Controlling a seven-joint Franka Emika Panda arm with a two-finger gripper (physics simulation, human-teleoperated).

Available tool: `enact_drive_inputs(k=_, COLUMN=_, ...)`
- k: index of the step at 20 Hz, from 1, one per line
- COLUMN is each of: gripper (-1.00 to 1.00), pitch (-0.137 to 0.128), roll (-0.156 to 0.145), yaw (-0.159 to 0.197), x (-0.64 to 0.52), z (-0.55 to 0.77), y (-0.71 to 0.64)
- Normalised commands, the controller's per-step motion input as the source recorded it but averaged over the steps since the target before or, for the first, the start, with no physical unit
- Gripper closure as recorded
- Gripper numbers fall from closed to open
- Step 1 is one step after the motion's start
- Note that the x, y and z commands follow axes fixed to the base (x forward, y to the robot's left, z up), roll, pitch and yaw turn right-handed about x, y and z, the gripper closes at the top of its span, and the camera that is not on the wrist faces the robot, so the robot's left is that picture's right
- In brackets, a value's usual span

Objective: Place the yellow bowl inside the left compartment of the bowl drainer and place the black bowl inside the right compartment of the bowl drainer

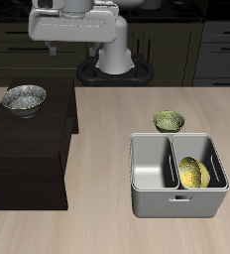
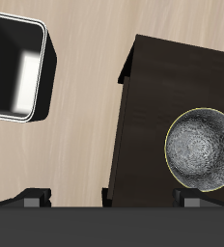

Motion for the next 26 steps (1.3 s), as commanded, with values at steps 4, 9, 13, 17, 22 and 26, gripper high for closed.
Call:
enact_drive_inputs(k=4, gripper=-1.00, pitch=0.001, roll=-0.069, yaw=-0.001, x=0.04, z=0.03, y=-0.54)
enact_drive_inputs(k=9, gripper=-1.00, pitch=-0.008, roll=-0.020, yaw=-0.001, x=-0.02, z=0.01, y=-0.26)
enact_drive_inputs(k=13, gripper=-1.00, pitch=0.004, roll=0.024, yaw=0.000, x=0.04, z=0.00, y=-0.25)
enact_drive_inputs(k=17, gripper=-1.00, pitch=-0.002, roll=0.000, yaw=0.022, x=0.06, z=-0.04, y=-0.30)
enact_drive_inputs(k=22, gripper=-1.00, pitch=0.023, roll=-0.057, yaw=-0.012, x=0.12, z=-0.12, y=-0.36)
enact_drive_inputs(k=26, gripper=-1.00, pitch=0.027, roll=-0.077, yaw=-0.028, x=0.12, z=-0.15, y=-0.30)
